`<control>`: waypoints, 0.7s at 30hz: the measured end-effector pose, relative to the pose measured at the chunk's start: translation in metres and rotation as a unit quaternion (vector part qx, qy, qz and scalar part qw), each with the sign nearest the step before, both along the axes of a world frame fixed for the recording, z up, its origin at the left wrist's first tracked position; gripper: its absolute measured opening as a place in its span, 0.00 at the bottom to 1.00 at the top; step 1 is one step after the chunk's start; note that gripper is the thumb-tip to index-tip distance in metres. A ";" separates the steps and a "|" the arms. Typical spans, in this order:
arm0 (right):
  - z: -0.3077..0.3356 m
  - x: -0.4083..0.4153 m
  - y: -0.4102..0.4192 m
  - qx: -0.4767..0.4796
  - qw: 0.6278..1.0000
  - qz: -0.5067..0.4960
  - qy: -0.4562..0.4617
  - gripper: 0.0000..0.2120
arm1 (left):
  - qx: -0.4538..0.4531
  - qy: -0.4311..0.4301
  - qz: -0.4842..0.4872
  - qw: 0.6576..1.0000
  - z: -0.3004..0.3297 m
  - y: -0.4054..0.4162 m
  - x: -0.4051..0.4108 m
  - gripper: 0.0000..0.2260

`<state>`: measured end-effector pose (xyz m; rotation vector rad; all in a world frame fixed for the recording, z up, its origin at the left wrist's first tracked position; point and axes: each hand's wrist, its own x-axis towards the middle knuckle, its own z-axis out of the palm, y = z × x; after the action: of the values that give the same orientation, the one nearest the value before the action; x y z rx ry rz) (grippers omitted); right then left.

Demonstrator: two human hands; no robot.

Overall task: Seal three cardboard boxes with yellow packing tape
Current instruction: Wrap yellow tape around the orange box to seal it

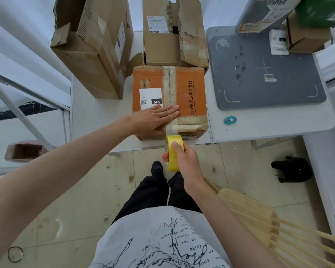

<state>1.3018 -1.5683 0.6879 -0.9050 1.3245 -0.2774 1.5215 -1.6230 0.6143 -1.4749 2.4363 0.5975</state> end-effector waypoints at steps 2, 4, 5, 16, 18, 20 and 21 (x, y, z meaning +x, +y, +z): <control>-0.004 -0.002 0.004 0.022 1.000 -0.002 0.014 0.12 | 0.013 -0.004 -0.003 1.000 0.002 -0.001 -0.001 0.39; -0.007 -0.004 0.009 0.024 0.999 0.000 0.023 0.14 | 0.018 -0.007 -0.005 1.000 0.003 -0.002 -0.001 0.39; -0.009 -0.005 0.010 0.020 0.999 0.004 0.027 0.14 | 0.017 -0.008 -0.006 1.000 0.003 -0.002 -0.001 0.38; -0.038 -0.007 0.011 0.059 0.997 0.020 0.046 0.13 | 0.018 -0.017 -0.014 1.000 0.002 -0.001 -0.001 0.39; -0.049 -0.005 0.009 0.075 0.996 0.022 0.043 0.12 | 0.027 -0.016 -0.012 0.999 0.003 -0.003 -0.002 0.39; -0.061 -0.003 0.005 0.075 0.996 0.032 0.043 0.11 | 0.035 -0.012 -0.007 0.999 0.005 -0.004 -0.003 0.41; -0.067 -0.002 0.003 0.077 0.996 0.035 0.040 0.11 | 0.037 -0.012 -0.004 0.999 0.006 -0.005 -0.004 0.41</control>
<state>1.2999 -1.5652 0.6213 -0.8367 1.3655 -0.0835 1.5174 -1.6280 0.6206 -1.4337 2.3742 0.6584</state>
